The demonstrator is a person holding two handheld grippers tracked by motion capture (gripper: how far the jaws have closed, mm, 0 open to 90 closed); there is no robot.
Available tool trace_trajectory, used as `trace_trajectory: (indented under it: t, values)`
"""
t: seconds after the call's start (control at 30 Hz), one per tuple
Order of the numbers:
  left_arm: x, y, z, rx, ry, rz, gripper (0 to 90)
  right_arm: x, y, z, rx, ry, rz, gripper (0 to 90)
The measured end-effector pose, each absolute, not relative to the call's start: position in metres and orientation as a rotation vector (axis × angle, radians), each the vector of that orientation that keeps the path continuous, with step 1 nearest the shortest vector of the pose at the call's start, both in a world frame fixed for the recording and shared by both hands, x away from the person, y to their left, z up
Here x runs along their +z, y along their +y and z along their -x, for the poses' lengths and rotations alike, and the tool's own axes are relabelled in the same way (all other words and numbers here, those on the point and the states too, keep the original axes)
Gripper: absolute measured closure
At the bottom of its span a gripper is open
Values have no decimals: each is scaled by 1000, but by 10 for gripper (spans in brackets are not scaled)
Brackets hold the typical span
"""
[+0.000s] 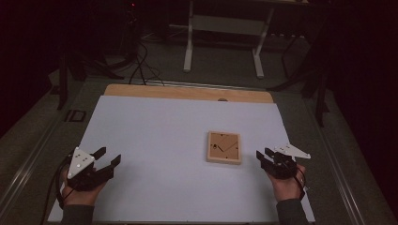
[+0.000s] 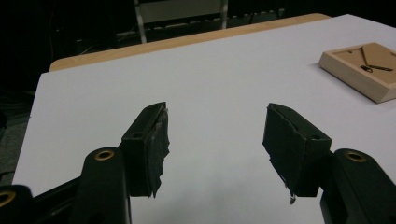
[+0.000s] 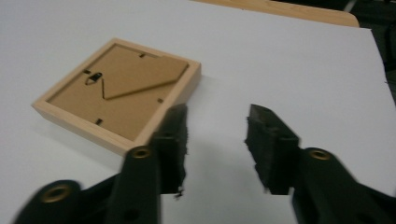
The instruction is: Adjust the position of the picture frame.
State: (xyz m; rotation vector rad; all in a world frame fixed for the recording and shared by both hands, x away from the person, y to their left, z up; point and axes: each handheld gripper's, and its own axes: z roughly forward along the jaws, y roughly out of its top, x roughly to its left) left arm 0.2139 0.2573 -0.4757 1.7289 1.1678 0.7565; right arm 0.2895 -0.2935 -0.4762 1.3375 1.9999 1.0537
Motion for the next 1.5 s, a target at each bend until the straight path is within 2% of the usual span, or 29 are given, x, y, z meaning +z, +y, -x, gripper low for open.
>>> trace_trajectory:
  t: [0.1, 0.2, 1.5]
  values:
    - [-477, 257, -214, 755, 1173, -1735, 405, -473, -288, -293, 1055, 2032, -1313, 823]
    - [-477, 256, -215, 753, 1171, -1739, 406, -472, -281, -296, 1036, 2064, -1288, 895]
    - [-478, 256, -214, 768, 1165, -1729, 406, -506, -241, -403, 936, 2044, -1591, 897]
